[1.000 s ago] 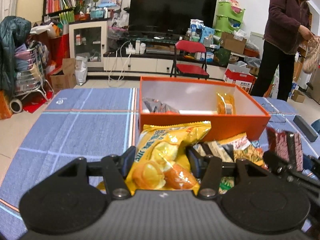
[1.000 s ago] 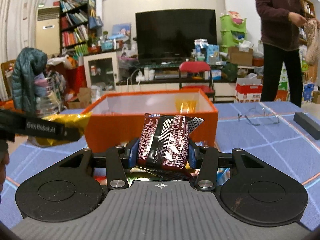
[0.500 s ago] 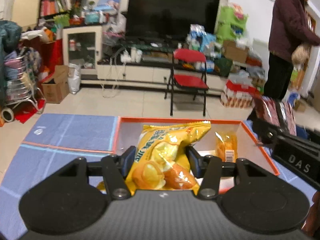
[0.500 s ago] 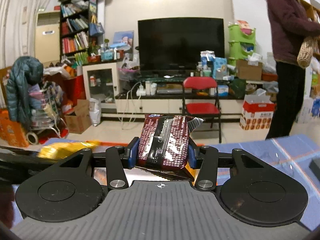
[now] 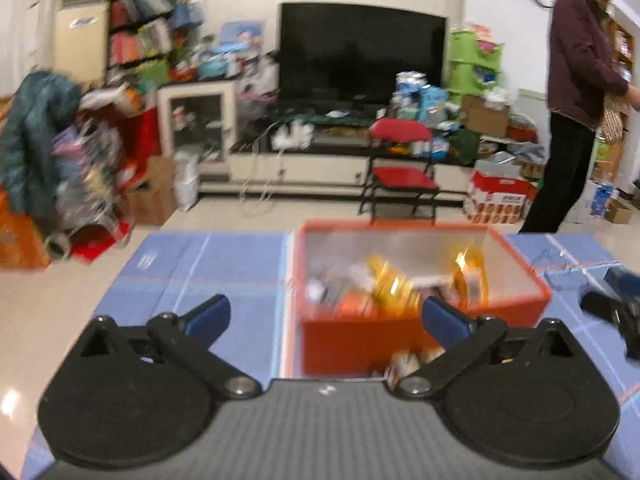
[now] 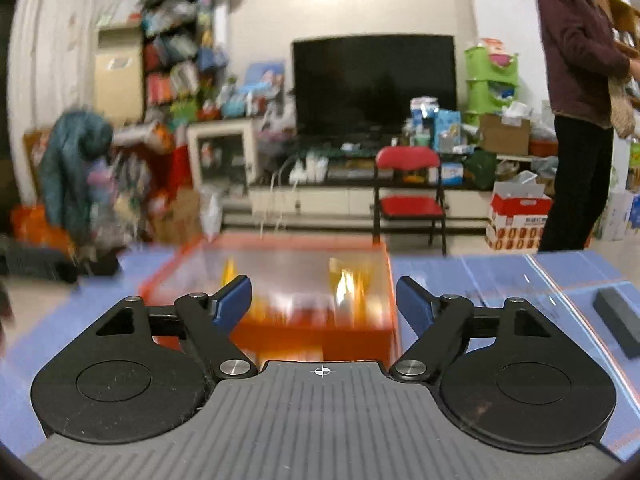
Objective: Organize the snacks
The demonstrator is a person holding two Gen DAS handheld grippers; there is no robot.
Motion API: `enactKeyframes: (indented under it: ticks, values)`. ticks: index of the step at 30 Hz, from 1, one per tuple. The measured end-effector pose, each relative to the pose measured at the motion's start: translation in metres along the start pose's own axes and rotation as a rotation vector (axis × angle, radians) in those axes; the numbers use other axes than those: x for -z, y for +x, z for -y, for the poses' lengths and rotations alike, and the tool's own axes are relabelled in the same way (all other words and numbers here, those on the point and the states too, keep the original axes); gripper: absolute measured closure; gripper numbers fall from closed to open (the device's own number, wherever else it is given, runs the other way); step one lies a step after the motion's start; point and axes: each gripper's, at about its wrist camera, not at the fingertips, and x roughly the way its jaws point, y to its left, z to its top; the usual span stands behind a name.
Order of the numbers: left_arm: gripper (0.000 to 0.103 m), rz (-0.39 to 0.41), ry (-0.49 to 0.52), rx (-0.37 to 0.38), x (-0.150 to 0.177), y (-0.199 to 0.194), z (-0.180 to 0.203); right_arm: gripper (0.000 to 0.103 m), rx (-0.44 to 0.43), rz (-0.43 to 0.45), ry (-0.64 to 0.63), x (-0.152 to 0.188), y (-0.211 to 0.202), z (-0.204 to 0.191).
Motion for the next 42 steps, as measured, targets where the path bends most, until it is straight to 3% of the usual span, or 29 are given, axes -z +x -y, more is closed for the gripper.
enactKeyframes:
  ticks: [3, 6, 14, 21, 23, 28, 35, 42]
  values:
    - [0.002, -0.036, -0.048, -0.031, 0.039, -0.026, -0.015, 0.034, -0.043, -0.07, -0.064, 0.041, -0.019, -0.002]
    - [0.002, -0.057, -0.046, -0.054, 0.068, -0.034, -0.027, 0.038, -0.081, -0.141, -0.045, 0.06, -0.017, 0.0]
    - [0.002, -0.157, -0.041, -0.183, 0.097, 0.001, -0.038, 0.04, -0.085, -0.171, -0.1, 0.076, 0.003, -0.009]
    - [0.002, -0.202, 0.124, -0.103, 0.104, 0.013, -0.016, 0.04, -0.129, -0.224, -0.122, 0.089, 0.014, -0.017]
    - [0.002, -0.233, 0.142, -0.113, 0.108, 0.017, -0.016, 0.04, -0.133, -0.235, -0.126, 0.091, 0.018, -0.016]
    - [0.001, -0.271, 0.087, -0.123, 0.108, 0.02, -0.029, 0.04, -0.137, -0.229, -0.108, 0.089, 0.018, -0.013]
    - [0.002, -0.271, 0.14, -0.081, 0.107, 0.041, -0.014, 0.04, -0.162, -0.254, -0.097, 0.091, 0.025, -0.015]
    - [0.002, -0.277, 0.062, -0.035, 0.104, 0.05, -0.024, 0.04, -0.18, -0.302, -0.06, 0.096, 0.039, -0.011]
